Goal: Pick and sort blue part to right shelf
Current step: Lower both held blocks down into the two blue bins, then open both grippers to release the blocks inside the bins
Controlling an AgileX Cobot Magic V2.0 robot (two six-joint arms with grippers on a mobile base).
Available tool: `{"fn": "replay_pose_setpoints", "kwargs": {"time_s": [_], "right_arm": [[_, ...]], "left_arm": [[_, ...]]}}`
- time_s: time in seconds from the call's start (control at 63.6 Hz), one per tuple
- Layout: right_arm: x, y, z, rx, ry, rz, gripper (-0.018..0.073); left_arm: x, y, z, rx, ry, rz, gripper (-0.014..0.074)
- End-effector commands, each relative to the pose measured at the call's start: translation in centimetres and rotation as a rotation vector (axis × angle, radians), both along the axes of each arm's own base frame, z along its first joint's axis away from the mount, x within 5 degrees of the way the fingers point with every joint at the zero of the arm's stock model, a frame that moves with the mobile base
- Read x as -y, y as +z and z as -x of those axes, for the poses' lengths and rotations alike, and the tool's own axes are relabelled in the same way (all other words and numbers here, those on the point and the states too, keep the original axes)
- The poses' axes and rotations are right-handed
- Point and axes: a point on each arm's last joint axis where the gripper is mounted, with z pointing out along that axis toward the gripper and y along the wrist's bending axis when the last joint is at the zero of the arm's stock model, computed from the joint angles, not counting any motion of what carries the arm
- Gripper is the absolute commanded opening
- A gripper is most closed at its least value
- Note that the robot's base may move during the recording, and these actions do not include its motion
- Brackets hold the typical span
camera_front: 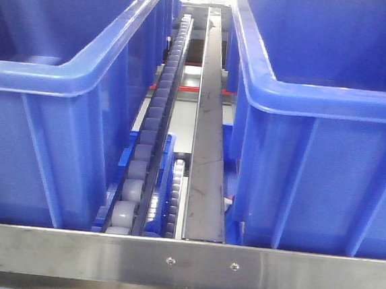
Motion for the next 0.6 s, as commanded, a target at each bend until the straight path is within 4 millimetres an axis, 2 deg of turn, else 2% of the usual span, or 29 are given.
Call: {"fn": "replay_pose_setpoints", "kwargs": {"time_s": [0.0, 0.126, 0.267, 0.44, 0.581], "right_arm": [[0.2, 1.8, 1.6, 0.179, -0.012, -0.004, 0.0054], [0.3, 1.1, 4.5, 0.266, -0.010, 0.009, 0.0054], [0.4, -0.1, 7.3, 0.330, -0.007, 0.010, 0.0054], [0.4, -0.8, 9.4, 0.343, 0.001, 0.010, 0.0054], [0.5, -0.8, 10.1, 0.368, 0.002, 0.009, 0.0054]], "left_arm": [[-0.6, 1.3, 2.0, 0.163, 0.053, 0.013, 0.0133], [-1.1, -0.2, 4.9, 0.248, 0.084, 0.020, 0.0133], [-1.4, -2.8, 7.9, 0.298, 0.091, 0.026, 0.0133], [-1.6, -4.4, 9.8, 0.357, 0.091, 0.033, 0.0133], [-1.6, -4.7, 10.4, 0.379, 0.091, 0.036, 0.0133]]}}
